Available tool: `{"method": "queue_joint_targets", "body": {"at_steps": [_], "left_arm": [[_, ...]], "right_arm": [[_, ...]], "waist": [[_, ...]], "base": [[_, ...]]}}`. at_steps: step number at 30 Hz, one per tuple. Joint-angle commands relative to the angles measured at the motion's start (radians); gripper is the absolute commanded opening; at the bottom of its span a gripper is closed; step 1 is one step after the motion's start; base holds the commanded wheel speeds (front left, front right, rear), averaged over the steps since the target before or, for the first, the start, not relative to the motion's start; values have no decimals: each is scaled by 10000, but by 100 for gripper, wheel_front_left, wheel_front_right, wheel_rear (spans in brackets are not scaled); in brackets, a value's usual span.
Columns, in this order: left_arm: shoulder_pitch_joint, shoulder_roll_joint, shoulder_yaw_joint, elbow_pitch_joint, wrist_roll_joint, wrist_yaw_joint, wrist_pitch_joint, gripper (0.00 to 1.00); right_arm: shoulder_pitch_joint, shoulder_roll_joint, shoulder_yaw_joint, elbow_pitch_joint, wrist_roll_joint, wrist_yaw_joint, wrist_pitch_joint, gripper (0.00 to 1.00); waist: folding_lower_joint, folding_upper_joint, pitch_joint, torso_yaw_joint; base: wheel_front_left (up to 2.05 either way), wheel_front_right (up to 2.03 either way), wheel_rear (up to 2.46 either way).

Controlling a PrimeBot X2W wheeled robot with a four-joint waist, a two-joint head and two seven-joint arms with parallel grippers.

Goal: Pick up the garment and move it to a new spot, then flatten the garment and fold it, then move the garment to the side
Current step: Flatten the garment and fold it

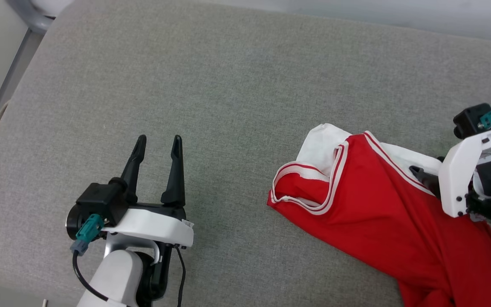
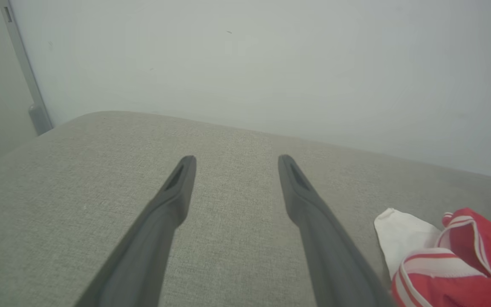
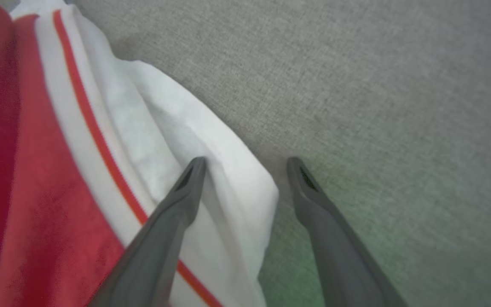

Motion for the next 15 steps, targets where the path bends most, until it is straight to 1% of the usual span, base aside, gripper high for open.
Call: {"method": "queue_joint_targets", "body": {"at_steps": [1, 3, 4, 5, 6, 8, 10, 15], "left_arm": [[-116, -93, 98, 103, 42, -61, -24, 100], [-144, -183, 251, 125, 112, -144, -24, 100], [-142, -230, 291, 158, 126, -174, -24, 100], [-129, -264, 347, 193, 175, -214, -24, 100], [-121, -291, 405, 212, 218, -257, -24, 100], [-111, -338, 497, 274, 300, -321, -24, 100], [-69, -399, 573, 346, 381, -342, -25, 100], [98, -419, 768, 483, 505, -450, -25, 100]], "right_arm": [[-40, -38, 379, 401, 251, -5, 308, 100], [85, 2, 778, 856, 662, -2, 919, 100], [165, 15, 927, 1066, 843, -2, 1193, 48], [216, 46, 1037, 1191, 1022, -2, 1408, 19], [231, 94, 1060, 1296, 1230, 0, 1556, 0], [66, 55, 1200, 1269, 1356, 0, 1524, 0], [-257, -9, 1167, 1226, 1383, -3, 1217, 0], [-989, -192, 564, 1019, 1098, -9, -157, 0]], "waist": [[-2, 0, 180, 118], [-2, 0, 222, 141], [-2, 0, 228, 149], [-2, 0, 229, 154], [-2, 0, 232, 150], [-2, 0, 205, 127], [-2, 0, 123, 57], [-2, 0, -289, -267]], "base": [[0, 0, 0], [0, 0, 0], [0, 0, 0], [0, 0, 0], [0, 0, 0], [0, 0, 0], [0, 0, 0], [0, 0, 0]]}}
